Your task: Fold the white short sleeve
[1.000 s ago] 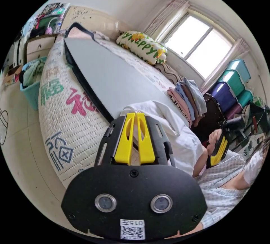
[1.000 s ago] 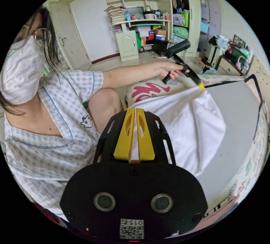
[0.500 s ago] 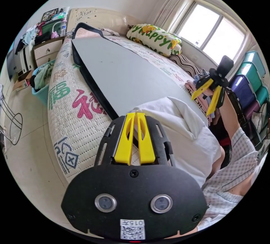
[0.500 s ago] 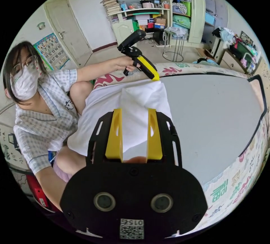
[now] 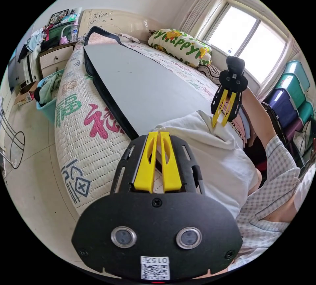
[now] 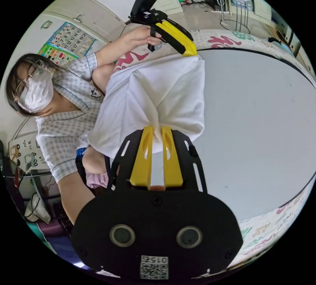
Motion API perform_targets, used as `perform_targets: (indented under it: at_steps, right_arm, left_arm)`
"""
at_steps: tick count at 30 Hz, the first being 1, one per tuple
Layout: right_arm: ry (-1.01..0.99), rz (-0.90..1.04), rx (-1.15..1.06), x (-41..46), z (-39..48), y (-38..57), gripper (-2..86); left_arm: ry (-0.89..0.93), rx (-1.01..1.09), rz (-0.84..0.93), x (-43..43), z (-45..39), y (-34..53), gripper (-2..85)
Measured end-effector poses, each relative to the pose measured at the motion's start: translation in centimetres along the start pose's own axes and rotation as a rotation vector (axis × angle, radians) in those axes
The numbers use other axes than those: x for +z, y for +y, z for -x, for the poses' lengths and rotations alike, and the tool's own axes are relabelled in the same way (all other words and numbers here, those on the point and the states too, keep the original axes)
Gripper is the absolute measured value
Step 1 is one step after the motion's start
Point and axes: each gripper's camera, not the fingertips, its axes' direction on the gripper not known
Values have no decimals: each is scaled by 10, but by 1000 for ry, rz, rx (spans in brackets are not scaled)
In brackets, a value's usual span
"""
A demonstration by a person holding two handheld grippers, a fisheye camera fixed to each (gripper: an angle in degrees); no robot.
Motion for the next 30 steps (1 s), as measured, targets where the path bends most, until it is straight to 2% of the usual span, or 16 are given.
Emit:
perform_targets:
  at_steps: [9, 13, 16, 18, 20, 24, 30]
  right_arm:
    - [70, -9, 331, -45, -59, 64, 2]
    - [162, 67, 512, -40, -86, 97, -6]
    - [149, -88, 495, -56, -79, 116, 0]
    - [154, -233, 411, -69, -63, 120, 9]
    - [129, -365, 266, -79, -42, 118, 54]
    - [58, -319, 192, -74, -44, 99, 125]
    - [-1, -261, 271, -89, -65, 111, 40]
  left_arm:
    - [-17, -24, -82, -22, 2, 2, -4]
    - [-22, -44, -70, -21, 7, 2, -4]
    - [-17, -44, -73, -24, 7, 4, -4]
    - [-14, -49, -64, -21, 9, 5, -4]
    - [-17, -48, -56, -21, 8, 5, -4]
    - [-25, -47, -56, -23, 7, 6, -4]
    - [7, -63, -77, -30, 12, 11, -5]
